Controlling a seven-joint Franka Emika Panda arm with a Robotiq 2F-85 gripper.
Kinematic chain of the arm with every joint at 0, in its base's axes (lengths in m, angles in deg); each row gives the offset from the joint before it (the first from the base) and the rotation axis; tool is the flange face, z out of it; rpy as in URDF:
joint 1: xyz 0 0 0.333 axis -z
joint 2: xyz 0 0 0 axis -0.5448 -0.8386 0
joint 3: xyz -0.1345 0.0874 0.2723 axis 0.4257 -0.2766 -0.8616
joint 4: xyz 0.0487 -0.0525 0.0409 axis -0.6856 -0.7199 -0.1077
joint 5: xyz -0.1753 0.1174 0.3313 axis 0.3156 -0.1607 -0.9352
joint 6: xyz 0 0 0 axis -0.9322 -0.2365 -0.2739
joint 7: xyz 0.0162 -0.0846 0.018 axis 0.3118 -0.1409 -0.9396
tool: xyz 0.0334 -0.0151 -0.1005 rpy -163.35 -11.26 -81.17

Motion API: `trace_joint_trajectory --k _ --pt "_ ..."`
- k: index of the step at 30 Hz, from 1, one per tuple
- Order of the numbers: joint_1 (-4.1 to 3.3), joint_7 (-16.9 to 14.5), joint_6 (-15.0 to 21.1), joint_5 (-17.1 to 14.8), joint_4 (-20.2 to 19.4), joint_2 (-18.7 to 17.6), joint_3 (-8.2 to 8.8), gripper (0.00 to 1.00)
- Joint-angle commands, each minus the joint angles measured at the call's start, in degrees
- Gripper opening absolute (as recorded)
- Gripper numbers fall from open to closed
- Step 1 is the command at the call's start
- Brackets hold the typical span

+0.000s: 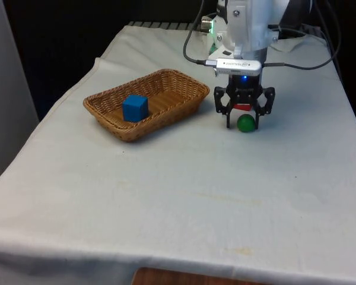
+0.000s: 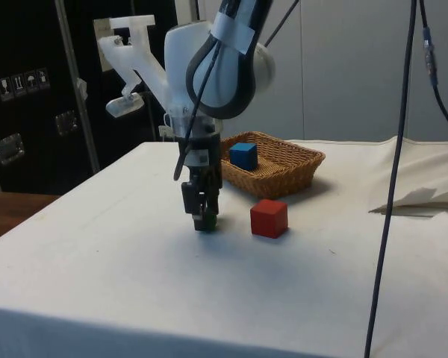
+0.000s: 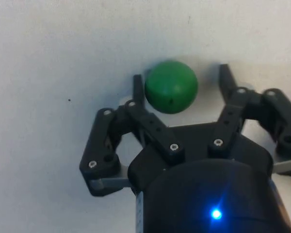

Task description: Place all non-red objects into the basket.

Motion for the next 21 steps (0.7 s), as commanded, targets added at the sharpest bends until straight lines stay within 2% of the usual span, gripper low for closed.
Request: trace_joint_trajectory --k 1,2,3,4,5,6,11,12,13,14,16,21 --pt "0.8 -0.9 0.2 -1.3 0.2 -0.1 -1.09 0.35" --pt "0.8 -0.9 0.2 -1.3 0.2 -0.1 -1.09 0.24" --pt "0.0 0.0 0.0 0.0 0.0 0.0 0.0 0.13" --pt "0.8 -0.9 0.2 -1.2 0.2 -0.1 -1.09 0.13" --pt "0.8 -0.9 0.2 -1.2 0.2 -0.1 -1.09 0.04" --pt "0.8 -0.9 0.2 -1.2 0.2 -0.1 -1.09 0.0" --pt "0.8 -0.9 0.2 -1.2 0.2 -0.1 -1.09 0.0" --pt "0.0 0.0 0.0 0.0 0.0 0.0 0.0 0.0" --pt "0.0 0.0 0.0 0.0 0.0 0.0 0.0 0.0" --pt "0.74 -0.8 0.2 -1.2 0.2 -0.1 -1.09 0.0" --pt "0.34 -0.5 -0.9 -0.4 -0.4 1.5 -0.29 0.0" --pt "0.0 -0.6 -2.5 0.3 -1.3 4.1 0.57 0.0"
